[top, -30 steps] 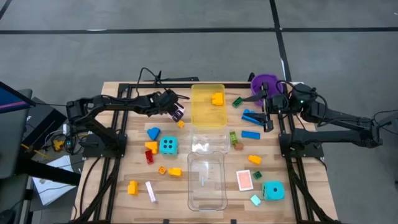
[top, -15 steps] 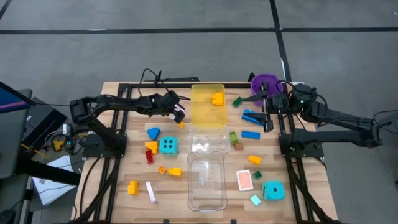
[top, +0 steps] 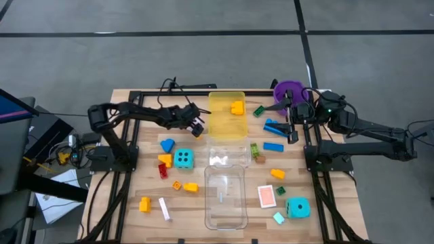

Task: Pick & Place Toys
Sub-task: Put the red deck of cards into the top transparent bin

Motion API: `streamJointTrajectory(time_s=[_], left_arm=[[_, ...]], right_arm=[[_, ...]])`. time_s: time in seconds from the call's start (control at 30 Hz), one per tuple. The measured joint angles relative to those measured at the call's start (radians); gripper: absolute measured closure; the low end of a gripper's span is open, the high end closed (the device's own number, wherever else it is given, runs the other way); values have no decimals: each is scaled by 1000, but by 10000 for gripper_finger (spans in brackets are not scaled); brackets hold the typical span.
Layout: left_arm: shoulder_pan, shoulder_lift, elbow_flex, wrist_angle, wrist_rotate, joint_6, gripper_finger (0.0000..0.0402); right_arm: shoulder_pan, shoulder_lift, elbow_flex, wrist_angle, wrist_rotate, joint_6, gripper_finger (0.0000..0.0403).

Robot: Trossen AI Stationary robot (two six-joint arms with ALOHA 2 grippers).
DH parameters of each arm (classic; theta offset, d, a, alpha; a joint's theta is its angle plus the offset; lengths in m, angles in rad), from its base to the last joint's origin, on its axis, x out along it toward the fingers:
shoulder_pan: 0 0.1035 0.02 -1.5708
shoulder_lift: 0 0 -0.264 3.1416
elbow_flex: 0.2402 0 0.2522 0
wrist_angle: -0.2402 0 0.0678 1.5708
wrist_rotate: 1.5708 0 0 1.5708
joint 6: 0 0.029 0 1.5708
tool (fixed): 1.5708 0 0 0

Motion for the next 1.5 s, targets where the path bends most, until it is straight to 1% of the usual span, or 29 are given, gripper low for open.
streamJointTrajectory(time_s=[0.3, 0.37, 0.73, 0.8, 0.9, 1.13, 1.23, 1.3, 1.37, 1.5], left_arm=[[0, 20, 0, 3, -21, -5, 43], [3, 26, -4, -11, 6, -20, 43], [6, 25, -4, -11, 0, -12, 43], [6, 26, -4, -7, -3, -10, 48], [6, 26, -5, 3, -16, -7, 66], [8, 26, -5, 8, -39, 4, 148], [11, 26, -5, 15, -39, -1, 167], [11, 26, -5, 18, -39, -7, 169], [11, 13, -5, 15, -40, -8, 163], [9, -52, -5, 18, -43, -7, 135]], right_arm=[[0, 0, 0, 0, 0, 0, 154], [0, 0, 0, 0, 0, 0, 154], [0, 0, 0, 0, 0, 0, 154], [0, 0, 0, 0, 0, 0, 154], [0, 0, 0, 0, 0, 0, 154], [0, 0, 0, 0, 0, 0, 154], [0, 0, 0, 0, 0, 0, 154], [0, 0, 0, 0, 0, 0, 154], [0, 0, 0, -1, 0, 0, 154], [0, 0, 0, -7, 0, 0, 154]])
